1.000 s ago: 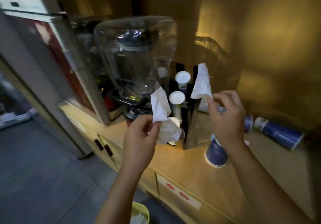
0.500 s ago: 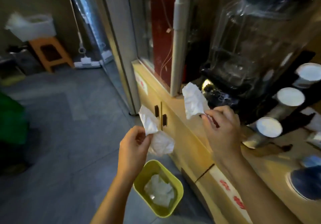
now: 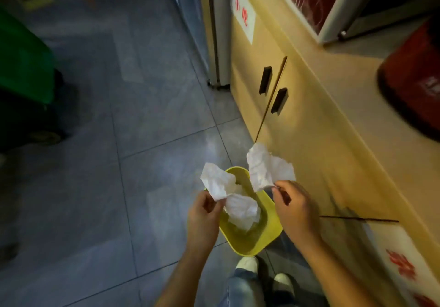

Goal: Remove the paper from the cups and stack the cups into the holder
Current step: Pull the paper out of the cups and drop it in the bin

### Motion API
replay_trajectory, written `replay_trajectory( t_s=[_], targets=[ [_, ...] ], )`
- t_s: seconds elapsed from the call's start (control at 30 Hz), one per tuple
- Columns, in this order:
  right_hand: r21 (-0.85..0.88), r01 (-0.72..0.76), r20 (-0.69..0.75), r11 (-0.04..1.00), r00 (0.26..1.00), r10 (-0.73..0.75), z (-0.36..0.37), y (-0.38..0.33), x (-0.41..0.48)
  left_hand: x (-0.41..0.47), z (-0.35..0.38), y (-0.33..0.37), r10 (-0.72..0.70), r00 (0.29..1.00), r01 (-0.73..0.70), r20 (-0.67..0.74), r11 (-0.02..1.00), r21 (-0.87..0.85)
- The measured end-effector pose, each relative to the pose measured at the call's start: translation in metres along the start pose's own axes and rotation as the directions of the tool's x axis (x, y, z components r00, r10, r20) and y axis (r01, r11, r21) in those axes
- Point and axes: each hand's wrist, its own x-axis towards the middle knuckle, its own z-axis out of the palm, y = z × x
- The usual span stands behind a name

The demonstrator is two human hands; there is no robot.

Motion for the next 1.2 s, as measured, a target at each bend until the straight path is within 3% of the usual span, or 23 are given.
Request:
replay_trajectory(
  t_s=[0.17,0.37,0.47,0.57,0.63,0.77,0.87,1.2],
  targets=[
    [-0.225,-0.013,0.305,0.974,0.949,0.083,0.092,0.078,-0.029,0.029,0.049,-0.098,-0.077,0.996,0.062,0.044,0.959,0.278],
    [-0.345,0.011,0.480,0.938,0.861,0.166,0.160,0.152,-0.055,0.053,0.089,-0.184,-0.055,0.977,-0.105,0.207,0.721,0.685],
    [-0.456,0.037,0.579,0.889,0.771,0.265,0.177,0.175,-0.062,0.054,0.101,-0.200,-0.161,0.933,-0.180,0.321,0.564,0.806],
    [-0.505,0.022,0.652,0.863,0.664,0.364,0.176,0.178,-0.063,0.048,0.105,-0.192,-0.326,0.868,-0.177,0.375,0.502,0.847],
    [-0.515,0.064,0.684,0.855,0.632,0.365,0.164,0.168,-0.057,0.044,0.101,-0.175,-0.343,0.855,-0.193,0.389,0.486,0.852],
    [-0.451,0.129,0.703,0.883,0.660,0.263,0.124,0.129,-0.031,0.040,0.080,-0.115,-0.268,0.880,-0.247,0.392,0.447,0.860],
    [-0.382,0.129,0.689,0.915,0.699,0.189,0.084,0.082,-0.001,0.038,0.059,-0.059,-0.186,0.901,-0.267,0.391,0.474,0.839],
    [-0.294,0.122,0.454,0.948,0.891,0.025,-0.070,-0.081,0.081,0.008,-0.015,0.153,0.216,0.893,-0.443,0.394,0.571,0.691]
  ],
)
